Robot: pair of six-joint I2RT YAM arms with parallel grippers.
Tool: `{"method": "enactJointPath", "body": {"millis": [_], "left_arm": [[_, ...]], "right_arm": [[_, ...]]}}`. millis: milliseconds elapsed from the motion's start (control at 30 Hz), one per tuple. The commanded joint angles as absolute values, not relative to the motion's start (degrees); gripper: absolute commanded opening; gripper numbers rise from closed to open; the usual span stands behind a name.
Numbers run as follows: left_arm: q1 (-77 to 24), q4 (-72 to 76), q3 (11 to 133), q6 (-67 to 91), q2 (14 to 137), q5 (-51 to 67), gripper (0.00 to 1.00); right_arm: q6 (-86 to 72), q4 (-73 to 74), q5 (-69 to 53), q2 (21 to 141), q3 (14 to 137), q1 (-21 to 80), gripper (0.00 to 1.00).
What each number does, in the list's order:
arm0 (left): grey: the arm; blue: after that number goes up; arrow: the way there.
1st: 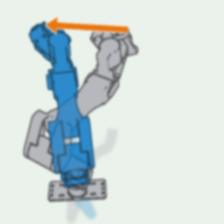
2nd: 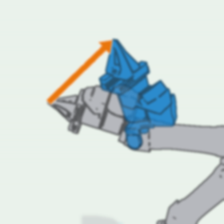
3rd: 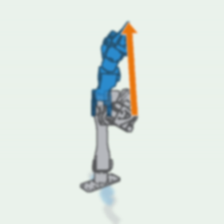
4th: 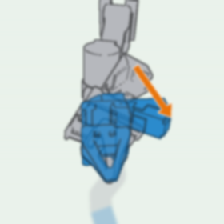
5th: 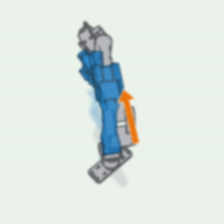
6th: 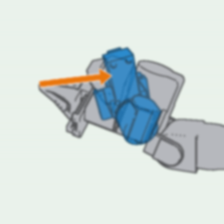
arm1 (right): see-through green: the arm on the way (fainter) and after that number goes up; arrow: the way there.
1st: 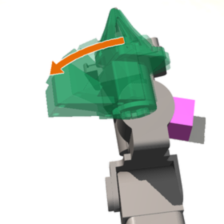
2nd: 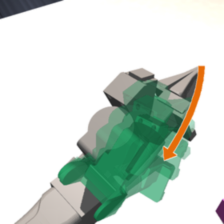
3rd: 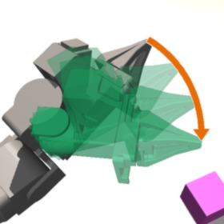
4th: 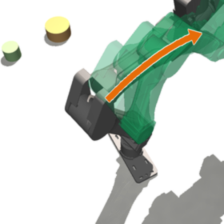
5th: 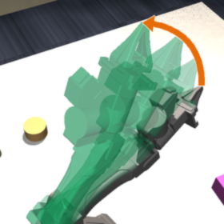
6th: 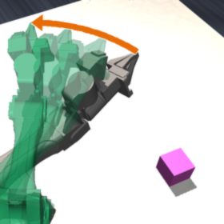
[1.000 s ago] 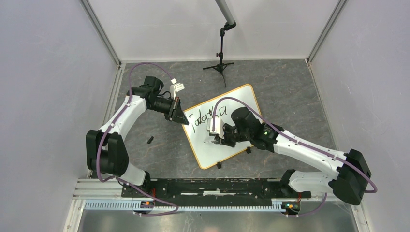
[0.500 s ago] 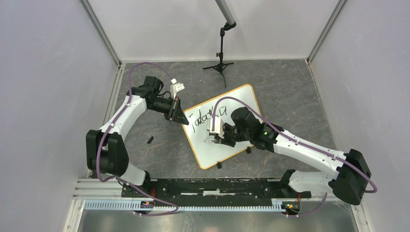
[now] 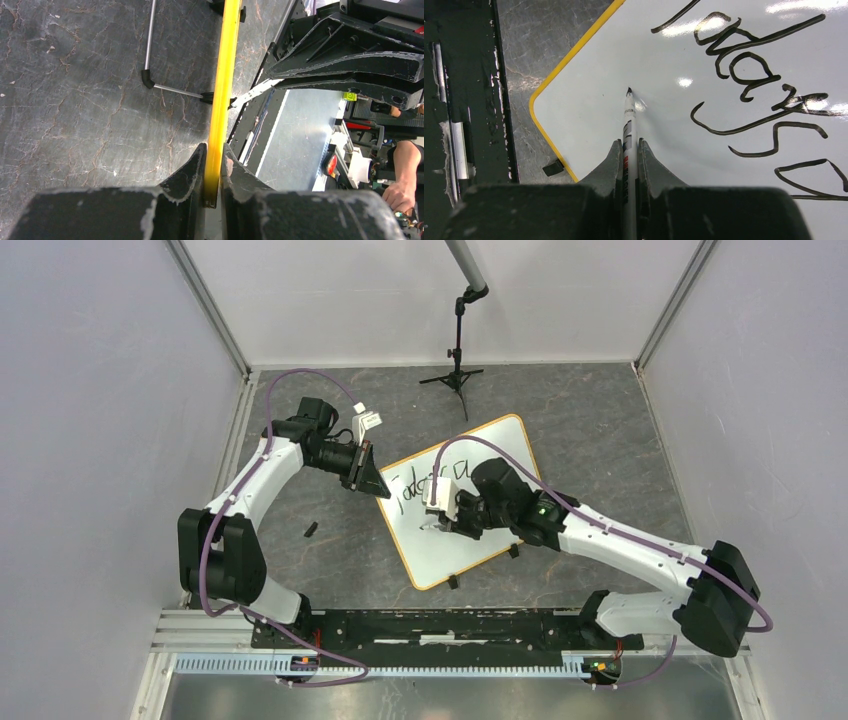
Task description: Write a sentence on the whiteboard
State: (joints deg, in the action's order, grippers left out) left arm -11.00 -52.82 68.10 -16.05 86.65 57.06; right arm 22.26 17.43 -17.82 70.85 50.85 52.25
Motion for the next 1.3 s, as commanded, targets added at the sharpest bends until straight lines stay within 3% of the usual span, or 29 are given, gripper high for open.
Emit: {"method": "enactJointPath", "body": {"millis": [0, 1267], "left_arm": [[-11.45, -50.19, 69.5, -16.72, 86.37, 53.26, 0.02], [-11.56, -51.15, 69.61, -17.91, 86.46, 52.91, 0.02]], "right_arm": [[21.45, 14.89, -16.4, 71.98, 54.47, 52.18, 0.0], [25.4, 19.72, -19.44, 73.78, 47.41, 57.63, 0.0]]}}
